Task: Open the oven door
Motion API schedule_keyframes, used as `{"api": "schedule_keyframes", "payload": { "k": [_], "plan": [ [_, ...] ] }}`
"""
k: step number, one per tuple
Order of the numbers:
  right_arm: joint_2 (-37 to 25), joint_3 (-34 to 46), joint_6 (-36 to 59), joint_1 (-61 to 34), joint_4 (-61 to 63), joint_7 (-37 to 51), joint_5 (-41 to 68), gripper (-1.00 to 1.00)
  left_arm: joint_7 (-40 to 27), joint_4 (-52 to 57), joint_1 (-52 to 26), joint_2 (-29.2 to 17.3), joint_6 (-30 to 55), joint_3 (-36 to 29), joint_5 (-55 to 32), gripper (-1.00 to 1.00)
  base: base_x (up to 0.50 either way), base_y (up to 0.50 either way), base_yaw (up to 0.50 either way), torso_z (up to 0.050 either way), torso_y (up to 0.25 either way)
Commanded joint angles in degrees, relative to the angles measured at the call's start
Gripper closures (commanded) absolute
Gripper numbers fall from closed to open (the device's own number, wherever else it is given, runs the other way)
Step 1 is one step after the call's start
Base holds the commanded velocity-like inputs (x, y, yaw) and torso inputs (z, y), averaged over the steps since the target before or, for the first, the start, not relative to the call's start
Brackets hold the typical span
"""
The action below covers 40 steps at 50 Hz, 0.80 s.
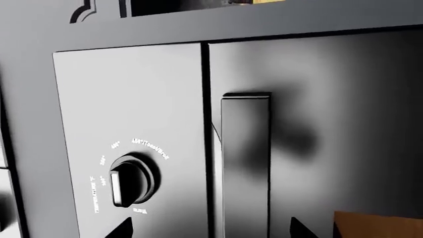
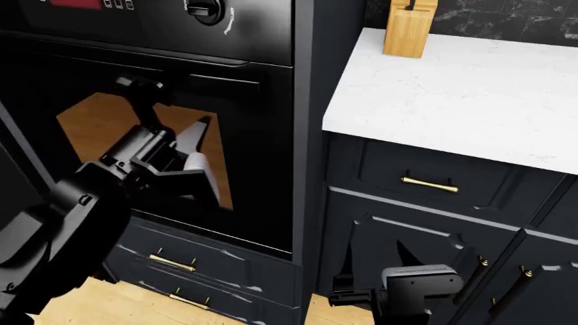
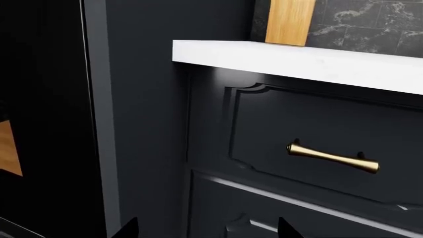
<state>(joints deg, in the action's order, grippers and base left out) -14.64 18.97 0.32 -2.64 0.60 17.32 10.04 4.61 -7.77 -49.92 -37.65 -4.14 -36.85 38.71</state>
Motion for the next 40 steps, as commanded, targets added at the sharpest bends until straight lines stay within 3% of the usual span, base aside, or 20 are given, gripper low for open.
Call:
{"api": "schedule_keyframes", "payload": {
  "k": [1, 40],
  "plan": [
    [-0.2, 0.2, -0.1, -0.1, 0.0, 0.2, 0.2, -1.0, 0.6, -2.2, -1.7, 0.9, -1.2, -1.8, 1.2, -1.0, 0.0, 0.0, 0.0, 0.0, 0.0],
    [-0.9, 1.0, -0.5, 0.0, 0.3, 1.1, 0.4, -1.0, -0.9, -8.5, -5.3, 4.3, -1.5, -2.8, 1.5, -1.0, 0.0, 0.0, 0.0, 0.0, 0.0]
  ]
}}
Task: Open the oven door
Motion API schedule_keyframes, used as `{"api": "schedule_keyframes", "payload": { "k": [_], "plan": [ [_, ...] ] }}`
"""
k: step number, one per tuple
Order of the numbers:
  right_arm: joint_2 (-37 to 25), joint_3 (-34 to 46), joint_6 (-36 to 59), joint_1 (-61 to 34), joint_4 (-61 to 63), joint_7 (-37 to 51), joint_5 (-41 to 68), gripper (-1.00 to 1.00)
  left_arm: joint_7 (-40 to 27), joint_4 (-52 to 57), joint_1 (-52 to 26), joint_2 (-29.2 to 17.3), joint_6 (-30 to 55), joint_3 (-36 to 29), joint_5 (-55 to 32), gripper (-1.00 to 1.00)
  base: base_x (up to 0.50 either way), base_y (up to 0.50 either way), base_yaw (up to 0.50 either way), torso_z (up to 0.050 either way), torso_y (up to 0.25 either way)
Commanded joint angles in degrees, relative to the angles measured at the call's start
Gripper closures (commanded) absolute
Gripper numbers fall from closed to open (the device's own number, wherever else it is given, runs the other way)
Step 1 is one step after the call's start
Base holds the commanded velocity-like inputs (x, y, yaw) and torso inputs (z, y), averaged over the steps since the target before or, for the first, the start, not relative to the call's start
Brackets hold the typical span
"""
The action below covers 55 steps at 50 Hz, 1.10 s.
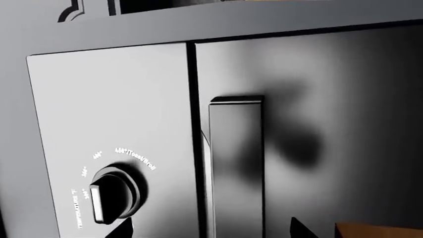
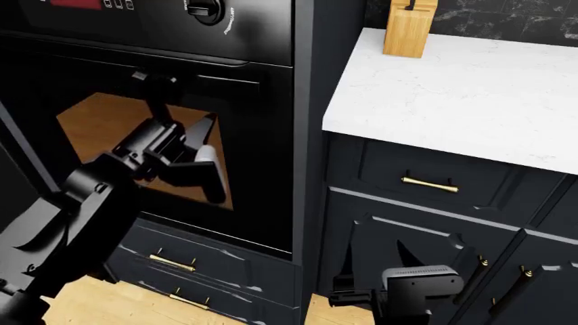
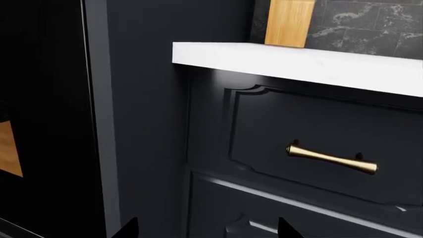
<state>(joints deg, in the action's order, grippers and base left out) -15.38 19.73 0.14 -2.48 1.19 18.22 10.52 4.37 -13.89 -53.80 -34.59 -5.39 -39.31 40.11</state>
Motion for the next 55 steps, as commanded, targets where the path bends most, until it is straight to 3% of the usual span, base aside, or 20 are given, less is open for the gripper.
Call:
{"api": "schedule_keyframes", "payload": {
  "k": [1, 55],
  "plan": [
    [-0.2, 0.3, -0.4, -0.1, -0.3, 0.2, -0.1, -1.0, -0.7, -2.6, -1.5, 1.4, -0.2, -0.3, 0.1, -1.0, 0.0, 0.0, 0.0, 0.0, 0.0],
    [-0.9, 1.3, -0.9, -0.5, -0.5, 1.0, 0.3, -1.0, -0.5, -8.4, -5.4, 4.7, -0.8, -2.4, 0.6, -1.0, 0.0, 0.0, 0.0, 0.0, 0.0]
  ]
}}
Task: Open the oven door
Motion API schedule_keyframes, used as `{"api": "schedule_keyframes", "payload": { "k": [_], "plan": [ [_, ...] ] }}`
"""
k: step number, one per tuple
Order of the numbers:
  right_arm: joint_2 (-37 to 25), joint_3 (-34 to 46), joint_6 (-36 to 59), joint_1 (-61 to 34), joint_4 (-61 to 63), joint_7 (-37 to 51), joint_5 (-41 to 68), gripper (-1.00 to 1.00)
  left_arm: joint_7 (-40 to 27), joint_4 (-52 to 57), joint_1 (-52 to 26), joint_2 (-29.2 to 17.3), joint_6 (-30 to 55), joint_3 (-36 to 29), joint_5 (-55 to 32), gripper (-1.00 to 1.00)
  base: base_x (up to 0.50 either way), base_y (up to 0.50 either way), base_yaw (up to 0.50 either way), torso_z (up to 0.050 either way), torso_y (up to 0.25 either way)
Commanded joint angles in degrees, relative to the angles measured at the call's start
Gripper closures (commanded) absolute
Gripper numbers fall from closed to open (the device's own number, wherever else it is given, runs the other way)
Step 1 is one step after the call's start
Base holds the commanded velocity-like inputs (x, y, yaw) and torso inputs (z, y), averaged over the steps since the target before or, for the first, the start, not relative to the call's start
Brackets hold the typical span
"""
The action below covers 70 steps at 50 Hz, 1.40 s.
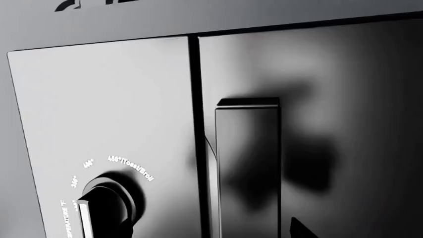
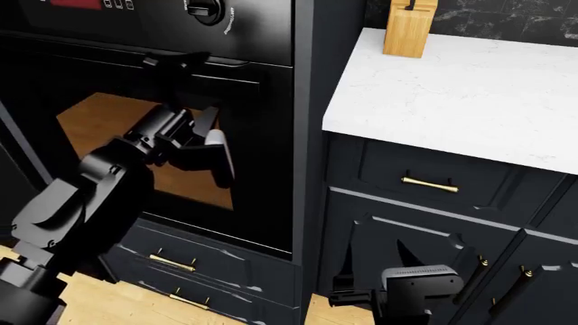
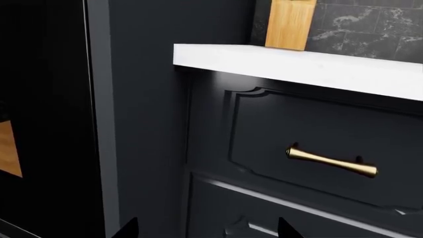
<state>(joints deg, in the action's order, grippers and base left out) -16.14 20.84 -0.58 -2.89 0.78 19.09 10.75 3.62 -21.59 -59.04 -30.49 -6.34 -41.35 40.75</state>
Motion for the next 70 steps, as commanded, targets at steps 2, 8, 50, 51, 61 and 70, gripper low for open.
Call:
{"api": "schedule_keyframes", "payload": {
  "k": [2, 8, 50, 51, 61, 70],
  "plan": [
    [-0.2, 0.2, -0.1, -0.1, 0.0, 0.2, 0.1, -1.0, 0.2, -1.2, -0.4, 0.8, 0.1, -0.5, 0.0, -1.0, 0.0, 0.0, 0.0, 0.0, 0.0],
    [-0.3, 0.4, -0.2, -0.1, 0.1, 0.3, -0.1, -1.0, 0.3, -1.7, -0.6, 0.9, 0.3, -0.6, 0.0, -1.0, 0.0, 0.0, 0.0, 0.0, 0.0],
    [-0.8, 1.1, -0.5, -0.3, 0.1, 1.0, 0.2, -1.0, 0.4, -3.5, -2.7, 1.5, 0.8, -0.9, 0.2, -1.0, 0.0, 0.0, 0.0, 0.0, 0.0],
    [-0.8, 1.1, -0.5, -0.3, 0.0, 1.0, 0.1, -1.0, 0.3, -3.6, -2.7, 1.5, 0.7, -1.0, 0.2, -1.0, 0.0, 0.0, 0.0, 0.0, 0.0],
    [-1.0, 1.3, -0.5, -0.2, 0.3, 1.2, 0.2, -1.0, 0.4, -3.9, -2.7, 1.8, 0.5, -1.0, -0.3, 1.0, 0.0, 0.0, 0.0, 0.0, 0.0],
    [-1.2, 1.4, -0.3, -0.2, 0.7, 1.4, 0.3, -1.0, 2.0, -2.6, -2.4, 1.6, 1.3, -0.4, -1.5, 1.0, 0.0, 0.0, 0.0, 0.0, 0.002]
  ]
}}
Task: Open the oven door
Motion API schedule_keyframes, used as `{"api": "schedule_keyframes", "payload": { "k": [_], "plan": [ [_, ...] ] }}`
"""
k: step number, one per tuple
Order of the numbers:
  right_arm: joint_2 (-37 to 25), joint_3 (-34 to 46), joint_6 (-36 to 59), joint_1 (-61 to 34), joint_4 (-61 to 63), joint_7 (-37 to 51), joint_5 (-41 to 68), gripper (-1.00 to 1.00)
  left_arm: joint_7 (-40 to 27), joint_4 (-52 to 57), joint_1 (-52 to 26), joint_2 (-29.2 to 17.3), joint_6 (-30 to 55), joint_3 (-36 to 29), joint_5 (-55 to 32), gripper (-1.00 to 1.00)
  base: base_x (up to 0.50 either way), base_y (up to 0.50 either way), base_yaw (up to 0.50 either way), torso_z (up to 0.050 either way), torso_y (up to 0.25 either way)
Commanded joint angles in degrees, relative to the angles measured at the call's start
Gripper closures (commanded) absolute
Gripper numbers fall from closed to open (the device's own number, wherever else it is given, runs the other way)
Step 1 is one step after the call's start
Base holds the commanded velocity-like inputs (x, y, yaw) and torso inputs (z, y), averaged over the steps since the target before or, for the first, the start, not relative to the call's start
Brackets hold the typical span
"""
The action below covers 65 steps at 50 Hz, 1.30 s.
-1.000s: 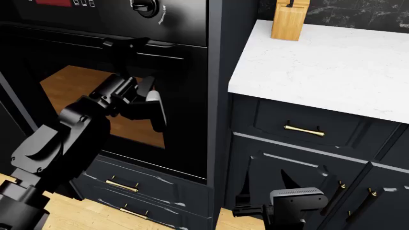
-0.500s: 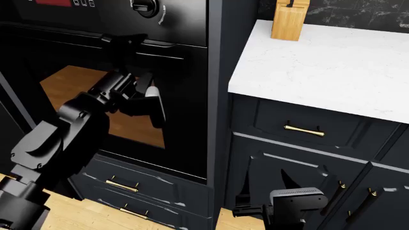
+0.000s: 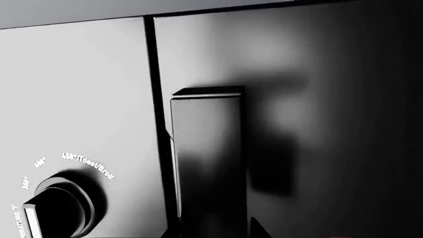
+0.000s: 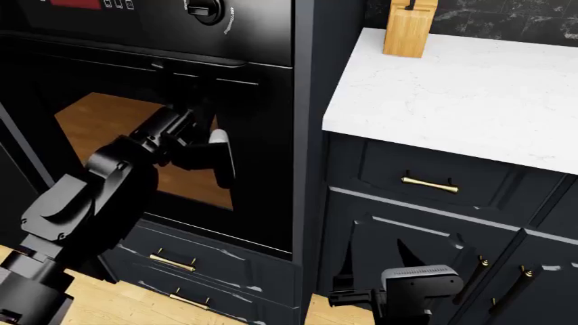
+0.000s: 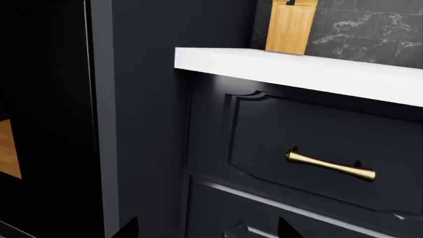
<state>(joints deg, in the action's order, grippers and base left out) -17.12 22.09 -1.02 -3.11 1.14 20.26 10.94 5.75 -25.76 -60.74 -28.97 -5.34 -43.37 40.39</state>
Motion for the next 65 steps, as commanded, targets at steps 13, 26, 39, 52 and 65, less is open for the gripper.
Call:
{"api": "schedule_keyframes", "payload": {
  "k": [13, 26, 39, 52, 65],
  "plan": [
    [-0.3, 0.3, 0.0, 0.0, 0.2, 0.4, 0.3, -1.0, 0.7, 2.5, -0.1, -0.1, 1.0, 2.0, -1.9, 1.0, 0.0, 0.0, 0.0, 0.0, 0.001],
    [-0.4, 0.5, -0.3, -0.2, -0.1, 0.5, 0.3, -1.0, -1.6, 3.5, -0.5, -0.2, 1.9, 2.5, -0.7, 1.0, 0.0, 0.0, 0.0, 0.0, 0.002],
    [-0.4, 0.8, -0.4, -0.3, -0.7, 0.5, 0.5, -1.0, -4.1, 11.2, 1.6, -4.8, 2.5, 3.1, 3.1, 1.0, 0.0, 0.0, 0.0, 0.0, 0.003],
    [-0.5, 1.0, -0.5, -0.3, -0.6, 0.7, 0.6, -1.0, -4.8, 16.5, 3.3, -6.8, 3.6, 4.7, 3.2, 1.0, 0.0, 0.0, 0.0, 0.001, 0.004],
    [-0.7, 1.2, -0.5, -0.3, -0.5, 0.9, 0.6, -1.0, -5.6, 20.3, 5.8, -8.8, 4.3, 6.3, 2.2, 1.0, 0.0, 0.0, 0.0, 0.002, 0.005]
  ]
}}
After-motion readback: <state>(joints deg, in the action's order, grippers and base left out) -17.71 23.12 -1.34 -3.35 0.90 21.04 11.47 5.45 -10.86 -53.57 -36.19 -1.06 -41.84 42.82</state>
